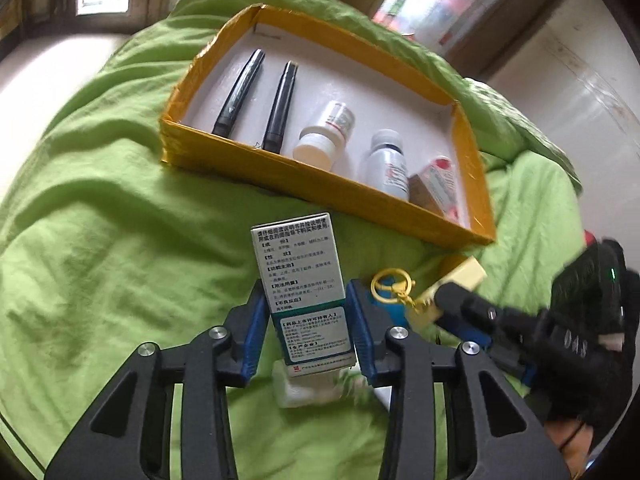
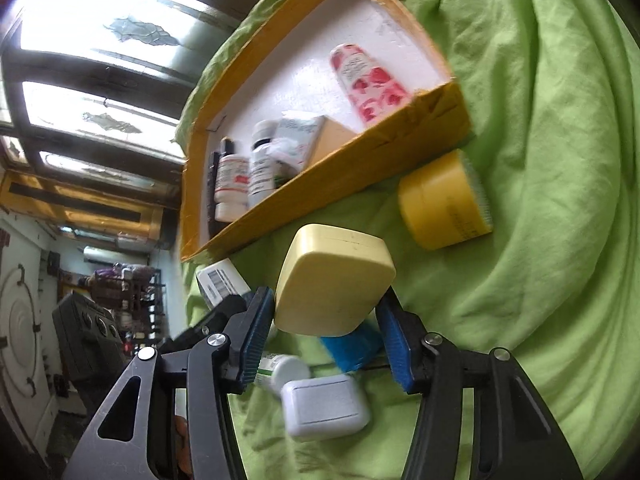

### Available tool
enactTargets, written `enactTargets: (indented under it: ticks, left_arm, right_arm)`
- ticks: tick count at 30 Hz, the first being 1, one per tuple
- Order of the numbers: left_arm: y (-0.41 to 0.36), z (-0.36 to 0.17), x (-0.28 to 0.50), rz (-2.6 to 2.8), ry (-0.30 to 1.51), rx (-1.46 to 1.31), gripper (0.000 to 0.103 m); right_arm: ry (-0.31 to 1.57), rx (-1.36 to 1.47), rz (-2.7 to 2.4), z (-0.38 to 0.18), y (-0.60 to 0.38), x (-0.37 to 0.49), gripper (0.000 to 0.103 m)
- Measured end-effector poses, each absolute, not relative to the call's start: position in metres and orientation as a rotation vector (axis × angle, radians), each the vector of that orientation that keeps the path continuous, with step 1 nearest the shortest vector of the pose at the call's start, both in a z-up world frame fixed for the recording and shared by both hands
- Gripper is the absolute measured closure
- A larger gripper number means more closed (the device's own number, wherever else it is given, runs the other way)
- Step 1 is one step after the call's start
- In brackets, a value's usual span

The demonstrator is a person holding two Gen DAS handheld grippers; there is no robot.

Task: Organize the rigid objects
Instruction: 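Grasp the green-white medicine box with the left tool while the right tool grasps the yellow square compact, then lift the box with the left tool while the right tool lifts the compact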

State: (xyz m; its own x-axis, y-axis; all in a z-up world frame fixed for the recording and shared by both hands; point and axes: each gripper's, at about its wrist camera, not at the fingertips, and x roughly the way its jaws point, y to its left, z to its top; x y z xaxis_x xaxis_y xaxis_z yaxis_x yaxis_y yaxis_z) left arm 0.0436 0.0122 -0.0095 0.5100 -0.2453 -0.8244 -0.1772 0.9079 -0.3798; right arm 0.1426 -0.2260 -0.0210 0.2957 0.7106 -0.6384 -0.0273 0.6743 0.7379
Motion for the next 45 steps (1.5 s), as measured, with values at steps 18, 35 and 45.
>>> enactTargets:
  ticks: [18, 35, 45]
  left_arm:
    - [0.027, -0.003, -0.01, -0.011, 0.865, -0.375, 0.067]
    - [0.018, -0.024, 0.003, 0.058, 0.975, -0.289, 0.068]
    - [0.008, -0.031, 0.006, 0.036, 0.988, -0.23, 0.071]
  right_arm:
    - [1.065, 0.549, 0.62, 0.016, -0.201, 0.121, 0.055]
    - [1.032, 0.523, 0.617, 0.022, -0.202, 0.118, 0.055]
    - [1.028, 0.526, 0.622, 0.023, -0.202, 0.118, 0.055]
